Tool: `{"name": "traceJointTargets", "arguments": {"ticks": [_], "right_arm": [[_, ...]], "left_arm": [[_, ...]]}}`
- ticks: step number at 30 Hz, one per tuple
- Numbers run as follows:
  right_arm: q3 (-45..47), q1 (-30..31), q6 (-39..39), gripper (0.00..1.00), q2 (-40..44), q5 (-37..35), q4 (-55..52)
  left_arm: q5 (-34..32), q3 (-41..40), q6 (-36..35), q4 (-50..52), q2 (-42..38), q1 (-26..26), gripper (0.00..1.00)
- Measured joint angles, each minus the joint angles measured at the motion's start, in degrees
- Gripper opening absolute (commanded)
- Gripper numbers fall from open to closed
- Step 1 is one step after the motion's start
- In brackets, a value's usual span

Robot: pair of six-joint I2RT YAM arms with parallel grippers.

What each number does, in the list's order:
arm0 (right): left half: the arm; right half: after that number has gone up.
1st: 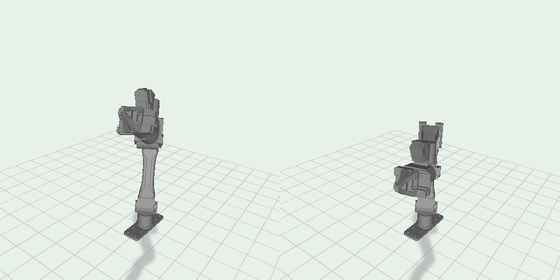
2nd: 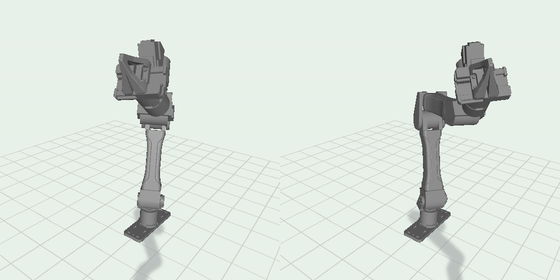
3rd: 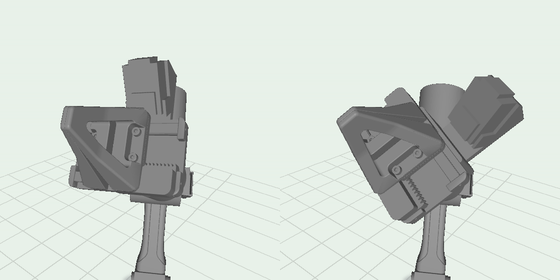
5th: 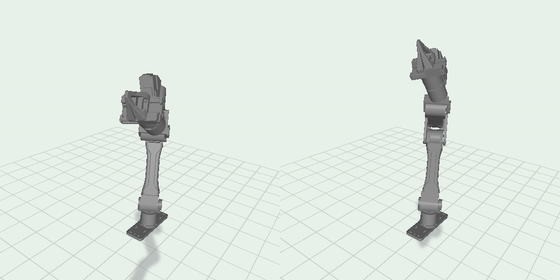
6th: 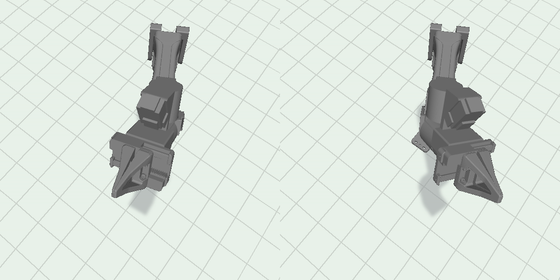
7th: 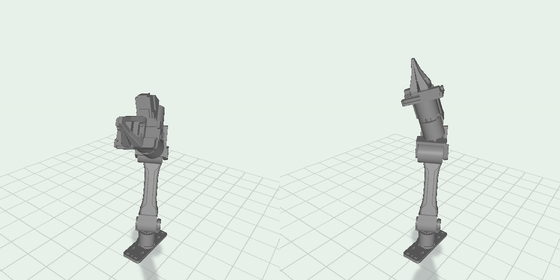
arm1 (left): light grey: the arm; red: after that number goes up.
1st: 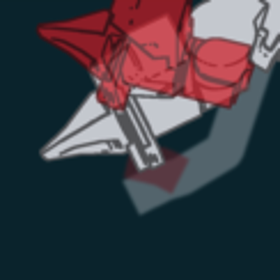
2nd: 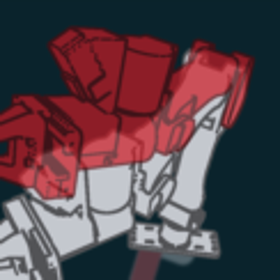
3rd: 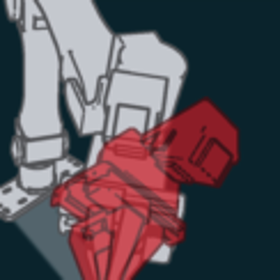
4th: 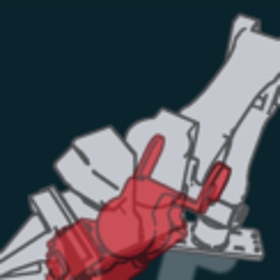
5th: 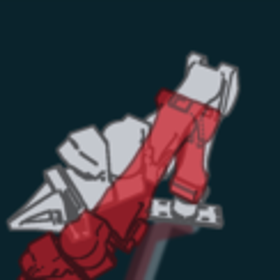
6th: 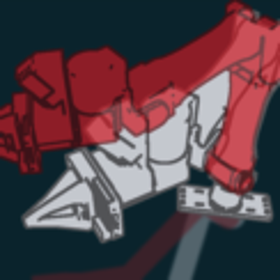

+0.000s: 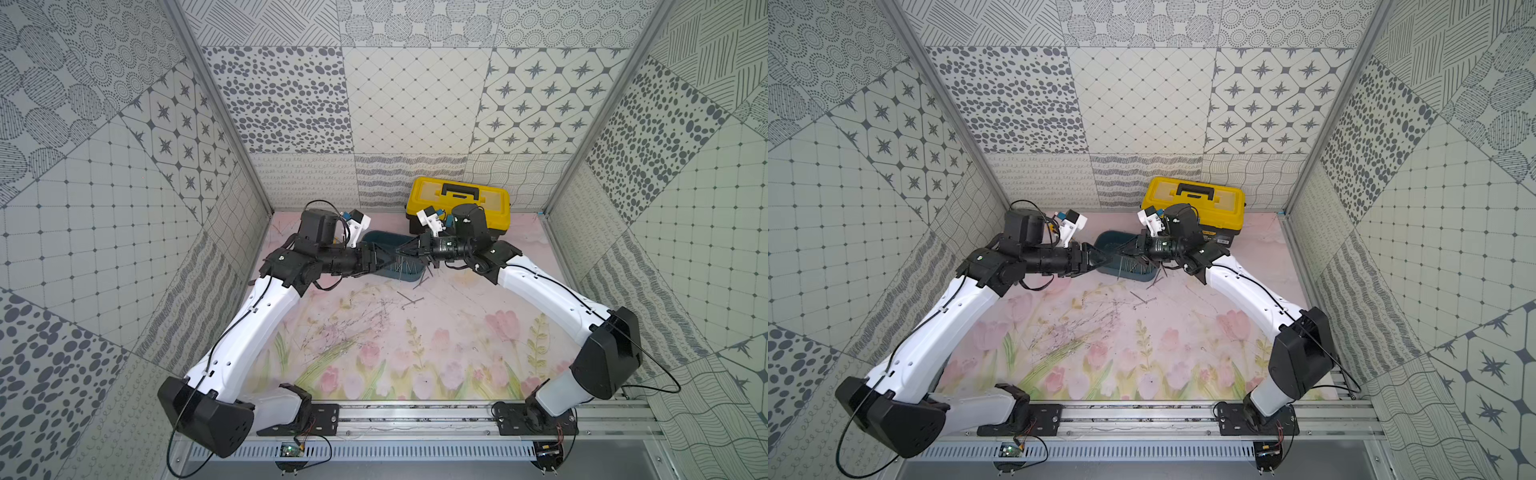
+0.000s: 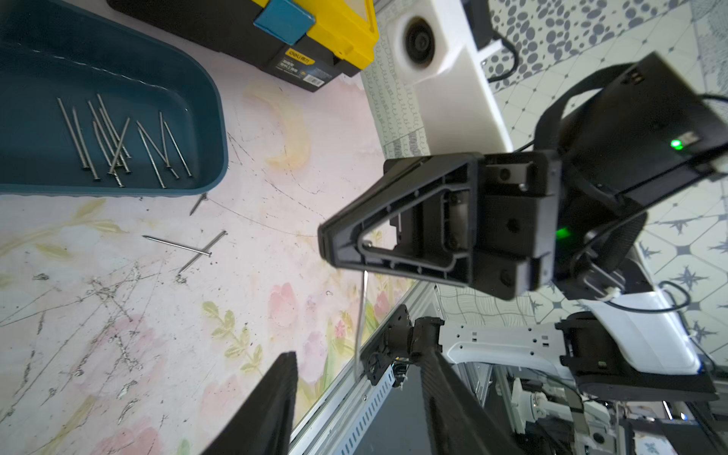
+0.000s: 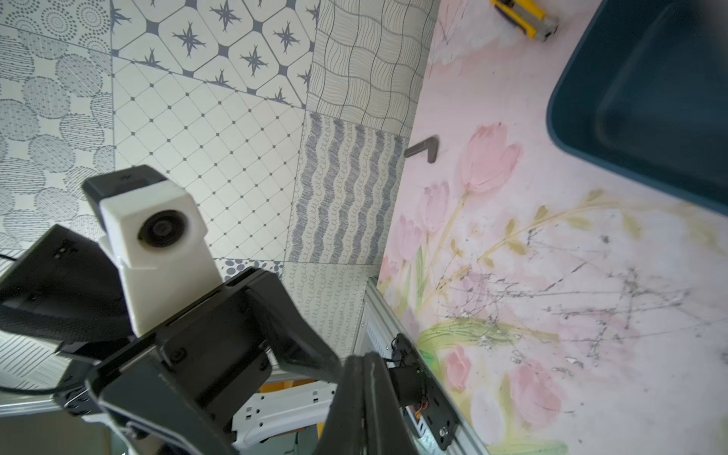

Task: Put the nails on the desktop into the storage box
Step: Place the nail in the storage box.

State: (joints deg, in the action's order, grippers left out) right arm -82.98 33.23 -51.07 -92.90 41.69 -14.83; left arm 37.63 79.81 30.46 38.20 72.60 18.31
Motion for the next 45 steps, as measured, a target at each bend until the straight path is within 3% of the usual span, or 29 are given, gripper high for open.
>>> {"name": "traceJointTargets", "arguments": {"ticks": [7, 12, 24, 30, 35, 37, 41, 45], "right_arm": [[-12.8, -1.7, 20.9, 0.0, -14.2, -8.7, -7.4], [-16.4, 1.2, 42.5, 0.0, -20.3, -17.9, -10.4], [-13.0, 10.1, 95.2, 0.0, -23.5, -39.2, -1.5], [-10.5, 9.2, 112.3, 0.03, -27.4, -45.1, 2.7], [-8.9, 8.0, 121.1, 0.07, -30.6, -47.3, 3.9], [-8.3, 7.4, 122.9, 0.18, -31.0, -47.7, 4.0], [-8.0, 6.5, 125.5, 0.63, -31.1, -48.2, 5.1], [-7.9, 6.2, 125.4, 0.75, -31.0, -48.6, 7.8]], "left_arm": [[-0.4, 0.0, -0.4, 2.7, -2.3, -3.5, 0.57], [-0.3, -3.2, -0.5, 4.8, -4.7, -4.9, 0.58], [1.2, -9.1, -0.2, 6.4, -8.7, -7.1, 0.58], [1.6, -10.9, 0.3, 6.4, -9.8, -7.3, 0.58], [2.7, -12.1, 1.0, 6.3, -10.6, -7.3, 0.58], [2.8, -12.6, 1.1, 6.3, -10.9, -7.3, 0.58], [3.0, -13.7, 1.3, 6.4, -11.2, -7.3, 0.59], [3.0, -13.9, 1.4, 6.3, -11.0, -7.3, 0.68]]}}
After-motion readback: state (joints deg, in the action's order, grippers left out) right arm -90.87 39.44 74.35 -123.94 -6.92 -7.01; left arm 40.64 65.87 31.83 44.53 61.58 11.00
